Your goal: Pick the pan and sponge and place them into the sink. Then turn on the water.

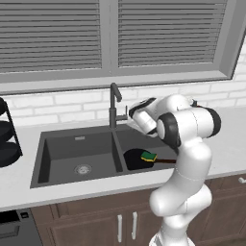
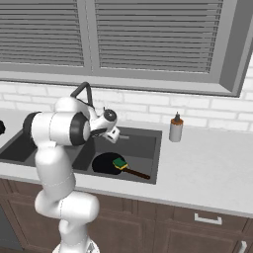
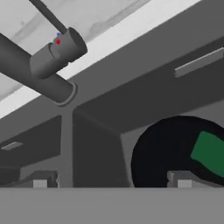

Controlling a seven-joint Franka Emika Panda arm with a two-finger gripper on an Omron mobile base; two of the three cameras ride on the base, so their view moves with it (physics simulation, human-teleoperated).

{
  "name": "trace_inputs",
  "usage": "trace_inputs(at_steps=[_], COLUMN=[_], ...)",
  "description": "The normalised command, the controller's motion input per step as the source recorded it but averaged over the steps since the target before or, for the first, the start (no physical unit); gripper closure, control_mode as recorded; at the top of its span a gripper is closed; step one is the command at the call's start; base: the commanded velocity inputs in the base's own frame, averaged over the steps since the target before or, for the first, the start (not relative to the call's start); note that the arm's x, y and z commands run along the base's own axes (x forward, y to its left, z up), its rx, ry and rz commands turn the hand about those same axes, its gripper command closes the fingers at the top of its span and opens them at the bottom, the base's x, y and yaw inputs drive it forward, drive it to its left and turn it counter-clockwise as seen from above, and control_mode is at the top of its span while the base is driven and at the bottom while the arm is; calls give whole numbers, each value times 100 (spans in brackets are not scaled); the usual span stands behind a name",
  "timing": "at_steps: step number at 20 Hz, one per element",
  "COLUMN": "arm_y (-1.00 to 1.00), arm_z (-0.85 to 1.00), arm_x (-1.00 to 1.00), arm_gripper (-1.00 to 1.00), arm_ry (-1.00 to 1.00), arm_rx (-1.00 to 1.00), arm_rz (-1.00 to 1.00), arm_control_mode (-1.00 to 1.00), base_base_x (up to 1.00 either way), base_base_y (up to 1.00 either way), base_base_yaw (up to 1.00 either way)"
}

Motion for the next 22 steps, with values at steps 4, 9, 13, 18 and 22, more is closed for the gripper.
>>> trace_inputs(at_steps=[4,9,13,18,22], arm_y=[-16,-6,0,0,0], arm_z=[0,3,19,7,0], arm_x=[3,2,14,27,26], arm_gripper=[-100,-100,-100,-100,-100], arm_ry=[1,-1,-2,-3,-4], arm_rx=[9,13,15,8,2], arm_rz=[-2,0,0,0,0], arm_control_mode=[-100,-100,-100,-100,-100], base_base_x=[0,0,0,0,0], base_base_y=[0,0,0,0,0], base_base_yaw=[0,0,0,0,0])
